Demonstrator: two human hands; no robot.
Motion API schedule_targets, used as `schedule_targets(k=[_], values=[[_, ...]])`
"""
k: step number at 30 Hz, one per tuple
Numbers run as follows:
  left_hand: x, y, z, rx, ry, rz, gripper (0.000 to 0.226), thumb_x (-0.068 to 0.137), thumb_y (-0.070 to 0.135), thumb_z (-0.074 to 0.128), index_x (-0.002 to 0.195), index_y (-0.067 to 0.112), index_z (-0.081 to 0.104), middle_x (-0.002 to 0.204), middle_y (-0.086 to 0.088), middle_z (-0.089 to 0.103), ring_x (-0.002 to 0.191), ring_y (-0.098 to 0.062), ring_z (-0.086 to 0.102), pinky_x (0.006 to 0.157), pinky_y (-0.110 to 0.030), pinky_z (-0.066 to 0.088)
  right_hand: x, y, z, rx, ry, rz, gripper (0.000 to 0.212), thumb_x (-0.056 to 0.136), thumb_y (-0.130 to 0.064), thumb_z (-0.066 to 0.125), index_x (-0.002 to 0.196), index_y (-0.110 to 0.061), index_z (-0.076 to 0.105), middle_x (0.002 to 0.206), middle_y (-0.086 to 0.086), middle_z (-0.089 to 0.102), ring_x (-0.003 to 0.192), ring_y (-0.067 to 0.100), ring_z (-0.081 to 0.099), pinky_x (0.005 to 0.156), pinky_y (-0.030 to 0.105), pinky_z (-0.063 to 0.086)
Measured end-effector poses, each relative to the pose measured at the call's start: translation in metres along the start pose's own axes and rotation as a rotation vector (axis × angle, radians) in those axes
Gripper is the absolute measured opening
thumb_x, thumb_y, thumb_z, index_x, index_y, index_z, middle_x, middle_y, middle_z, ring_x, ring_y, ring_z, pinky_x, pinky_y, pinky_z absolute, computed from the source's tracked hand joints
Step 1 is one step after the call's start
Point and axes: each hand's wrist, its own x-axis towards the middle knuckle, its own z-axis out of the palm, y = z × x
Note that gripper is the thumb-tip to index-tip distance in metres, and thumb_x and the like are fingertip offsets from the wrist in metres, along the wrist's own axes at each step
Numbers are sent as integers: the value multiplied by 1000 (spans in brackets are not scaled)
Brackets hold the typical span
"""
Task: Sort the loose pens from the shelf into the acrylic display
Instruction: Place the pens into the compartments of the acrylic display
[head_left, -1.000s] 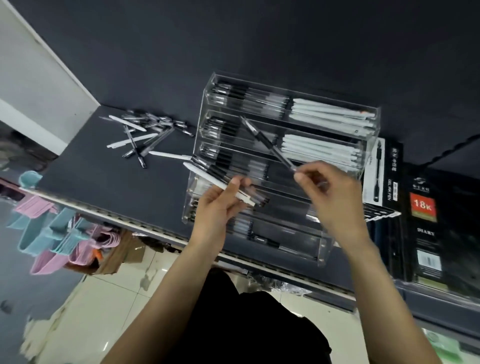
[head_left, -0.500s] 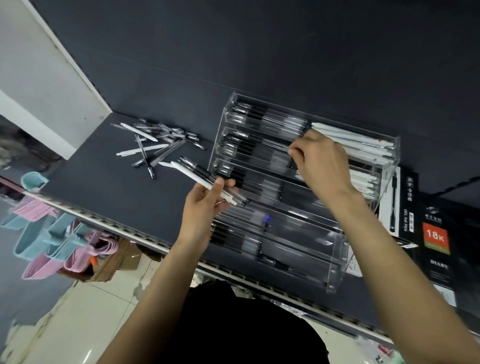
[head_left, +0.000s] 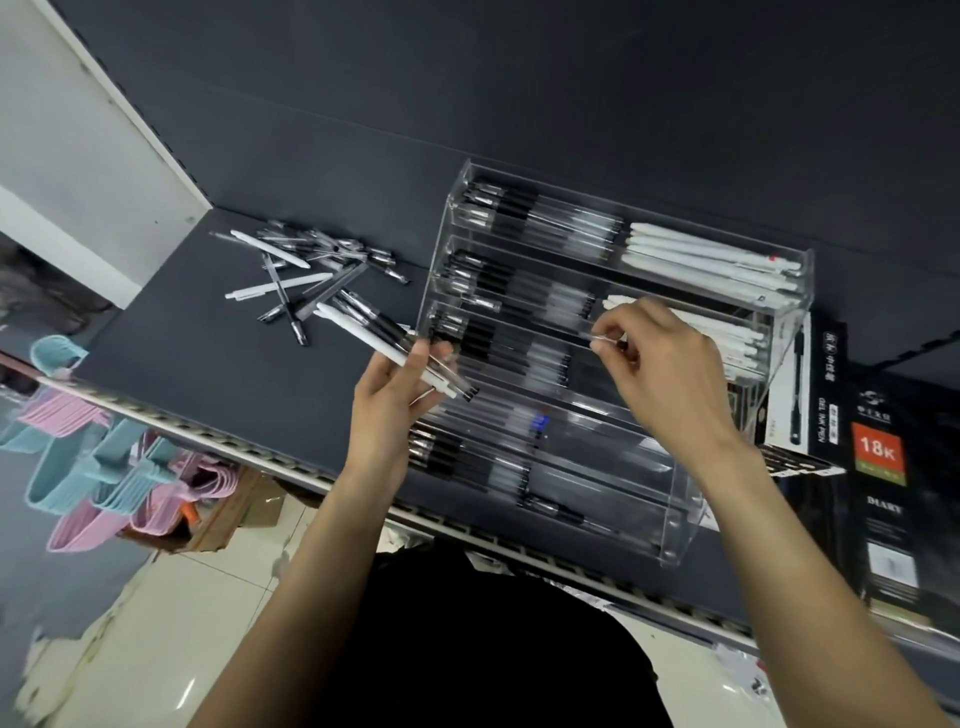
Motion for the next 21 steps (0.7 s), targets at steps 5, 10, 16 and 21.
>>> schedule_targets(k=[5,10,16,21], values=[[-1,-3,-10,-86,-2,-36,13,100,18,48,102,13,59,97,-3,71,90,-19,69,79,-31,53,-19,3,3,-56,-5,9,5,89,-20,63,93,-17,63,90,-3,62,65,18,62,53,25,45],[-10,-9,1,-23,-30,-37,14,100,18,46,106,12,58,96,-2,71,91,-19,69,85,-35,55,-43,22,-4,-282,19,103,5,90,-18,60,90,-14,62,83,1,64,53,26,60,46,24,42],[-21,-17,16,1,-85,-49,18,100,20,46,113,12,56,93,1,71,89,-17,70,71,-24,54,-53,42,-14,-533,-189,172,6,86,-3,62,89,-9,61,76,8,64,57,32,63,49,26,34],[-27,-17,17,-6,-78,-51,19,100,20,47,115,12,55,92,3,72,90,-16,70,74,-25,54,-42,41,-25,-697,-422,165,17,90,-3,54,95,-18,62,85,1,66,79,25,64,55,25,35]])
